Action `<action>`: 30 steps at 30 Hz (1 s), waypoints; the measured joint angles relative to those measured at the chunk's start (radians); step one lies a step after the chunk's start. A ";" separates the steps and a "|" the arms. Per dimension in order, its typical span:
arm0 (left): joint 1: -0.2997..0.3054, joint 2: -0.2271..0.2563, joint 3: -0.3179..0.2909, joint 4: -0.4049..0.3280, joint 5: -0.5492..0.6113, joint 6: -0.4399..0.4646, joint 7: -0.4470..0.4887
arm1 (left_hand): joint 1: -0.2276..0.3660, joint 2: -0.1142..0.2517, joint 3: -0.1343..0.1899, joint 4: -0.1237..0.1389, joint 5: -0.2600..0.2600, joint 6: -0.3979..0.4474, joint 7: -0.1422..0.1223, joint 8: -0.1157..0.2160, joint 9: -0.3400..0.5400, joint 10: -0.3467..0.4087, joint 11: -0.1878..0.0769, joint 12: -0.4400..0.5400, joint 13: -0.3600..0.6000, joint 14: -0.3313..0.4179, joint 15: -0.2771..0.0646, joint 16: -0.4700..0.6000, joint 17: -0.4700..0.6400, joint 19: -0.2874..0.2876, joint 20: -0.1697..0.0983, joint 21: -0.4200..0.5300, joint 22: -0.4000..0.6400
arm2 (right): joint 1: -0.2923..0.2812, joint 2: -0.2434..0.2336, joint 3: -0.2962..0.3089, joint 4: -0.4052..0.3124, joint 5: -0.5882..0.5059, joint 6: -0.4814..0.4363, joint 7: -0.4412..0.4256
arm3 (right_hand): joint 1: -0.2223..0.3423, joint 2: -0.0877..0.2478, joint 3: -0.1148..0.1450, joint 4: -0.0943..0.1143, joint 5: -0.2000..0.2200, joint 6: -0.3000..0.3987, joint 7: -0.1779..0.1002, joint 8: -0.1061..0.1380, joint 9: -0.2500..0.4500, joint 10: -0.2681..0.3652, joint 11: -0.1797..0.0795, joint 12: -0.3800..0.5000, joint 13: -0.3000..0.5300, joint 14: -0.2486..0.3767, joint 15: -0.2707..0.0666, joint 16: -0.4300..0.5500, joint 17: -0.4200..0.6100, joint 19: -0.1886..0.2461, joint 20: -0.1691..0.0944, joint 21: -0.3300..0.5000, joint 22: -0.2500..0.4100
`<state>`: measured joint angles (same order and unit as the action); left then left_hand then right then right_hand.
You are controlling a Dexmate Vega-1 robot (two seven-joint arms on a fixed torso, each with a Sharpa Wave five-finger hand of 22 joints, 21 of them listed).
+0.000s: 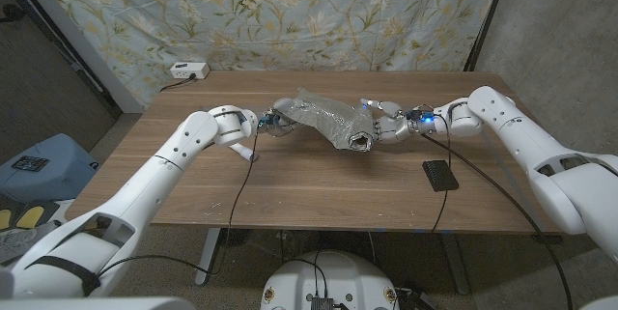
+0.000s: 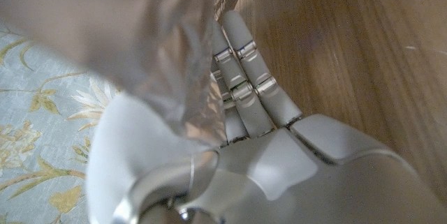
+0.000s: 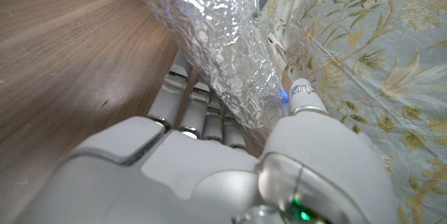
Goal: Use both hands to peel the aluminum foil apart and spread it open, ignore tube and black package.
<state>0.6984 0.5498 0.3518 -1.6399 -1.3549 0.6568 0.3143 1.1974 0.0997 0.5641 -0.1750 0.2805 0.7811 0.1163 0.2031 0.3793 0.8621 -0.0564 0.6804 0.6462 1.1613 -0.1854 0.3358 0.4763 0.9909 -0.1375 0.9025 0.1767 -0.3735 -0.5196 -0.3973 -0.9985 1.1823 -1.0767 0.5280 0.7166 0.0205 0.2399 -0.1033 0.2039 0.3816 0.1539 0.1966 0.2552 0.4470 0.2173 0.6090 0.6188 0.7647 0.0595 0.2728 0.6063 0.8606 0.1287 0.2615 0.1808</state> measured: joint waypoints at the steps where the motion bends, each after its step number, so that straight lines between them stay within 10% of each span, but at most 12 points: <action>1: 0.001 0.001 0.000 -0.002 0.000 0.000 0.000 | 0.000 0.000 0.000 0.000 0.000 0.000 0.000 0.000 0.000 -0.001 -0.001 0.000 0.000 0.000 0.000 0.000 0.000 0.000 0.000 0.000 0.000 | 0.000 0.000 0.000 0.000 0.000 0.000 0.000 | 0.000 0.000 0.000 0.000 0.000 0.000 0.000 0.000 0.000 0.000 0.000 -0.003 0.000 0.000 0.000 0.000 0.000 0.000 0.000 0.000 0.000; 30: 0.057 0.083 -0.041 -0.112 -0.045 -0.001 0.045 | 0.000 0.000 0.000 0.000 0.000 0.002 -0.002 -0.004 0.000 -0.001 -0.001 0.000 -0.005 0.002 -0.002 0.000 0.004 -0.009 -0.002 0.011 0.000 | -0.031 -0.013 0.032 -0.028 0.028 0.041 0.007 | -0.005 0.005 -0.008 -0.008 0.000 0.002 -0.002 0.000 -0.009 -0.001 -0.002 -0.003 0.005 -0.002 0.002 -0.010 0.003 0.005 -0.006 -0.011 0.000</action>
<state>0.7552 0.6325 0.3106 -1.7522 -1.4002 0.6562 0.3591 1.1974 0.0997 0.5640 -0.1750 0.2806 0.7830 0.1144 0.1992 0.3790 0.8609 -0.0576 0.6807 0.6417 1.1634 -0.1874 0.3360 0.4800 0.9820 -0.1393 0.9139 0.1769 -0.4047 -0.5329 -0.3656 -1.0269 1.2099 -1.0360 0.5349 0.7115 0.0258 0.2317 -0.1116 0.2039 0.3841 0.1515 0.1965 0.2460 0.4457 0.2156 0.6060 0.6235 0.7628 0.0612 0.2626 0.6093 0.8660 0.1231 0.2502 0.1809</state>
